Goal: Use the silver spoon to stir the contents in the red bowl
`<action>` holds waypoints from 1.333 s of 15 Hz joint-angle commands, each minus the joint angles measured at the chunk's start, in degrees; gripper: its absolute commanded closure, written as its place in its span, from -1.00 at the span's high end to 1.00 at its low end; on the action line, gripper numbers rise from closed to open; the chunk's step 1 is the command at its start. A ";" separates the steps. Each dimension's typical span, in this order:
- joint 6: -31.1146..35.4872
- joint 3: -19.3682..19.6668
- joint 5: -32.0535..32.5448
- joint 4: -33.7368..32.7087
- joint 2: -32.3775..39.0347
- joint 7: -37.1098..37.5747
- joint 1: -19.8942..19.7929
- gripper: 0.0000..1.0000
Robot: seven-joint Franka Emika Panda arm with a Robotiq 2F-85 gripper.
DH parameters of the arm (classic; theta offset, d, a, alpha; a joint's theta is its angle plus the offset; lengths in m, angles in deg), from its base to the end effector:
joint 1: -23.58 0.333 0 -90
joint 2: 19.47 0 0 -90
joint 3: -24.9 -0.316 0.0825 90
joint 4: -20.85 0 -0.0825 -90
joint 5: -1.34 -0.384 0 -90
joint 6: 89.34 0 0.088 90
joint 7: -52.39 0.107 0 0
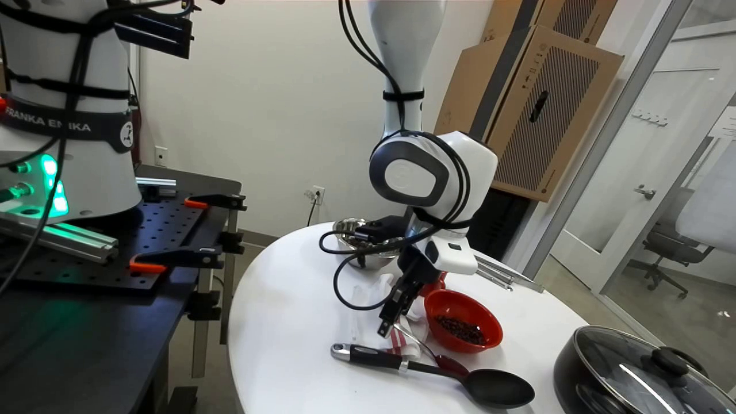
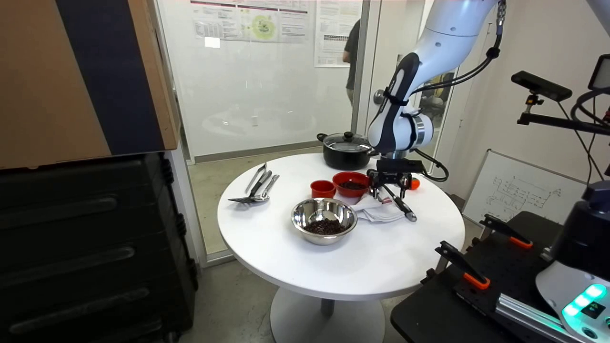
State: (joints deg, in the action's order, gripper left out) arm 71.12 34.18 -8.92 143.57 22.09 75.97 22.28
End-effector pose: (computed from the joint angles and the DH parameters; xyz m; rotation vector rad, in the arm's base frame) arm 0.5256 -0.1146 0.0606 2.8798 -1.0995 -0.0668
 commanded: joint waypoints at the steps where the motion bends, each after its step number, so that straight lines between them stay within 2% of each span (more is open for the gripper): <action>1: -0.64 1.22 -0.62 -1.82 1.85 1.30 1.50 0.63; 2: -0.64 1.23 -0.65 -2.12 2.24 1.33 1.54 0.32; 4: -0.77 1.32 -0.68 -2.55 2.76 1.46 1.70 0.08; 8: -0.80 1.29 -0.86 -3.16 3.35 1.74 1.80 -0.58; 10: -0.83 1.27 -0.91 -3.30 3.34 1.93 1.80 -0.80; 12: -0.76 1.27 -0.91 -3.30 3.32 2.01 1.81 -0.85; 13: -0.71 1.29 -0.91 -3.24 3.29 2.02 1.79 -0.80; 14: -0.75 1.30 -0.90 -3.24 3.26 2.00 1.78 -0.90; 20: -0.18 0.98 -1.09 -2.75 2.81 1.62 1.39 -0.92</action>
State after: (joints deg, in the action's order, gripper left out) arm 71.12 34.66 -8.92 141.44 24.60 77.20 23.07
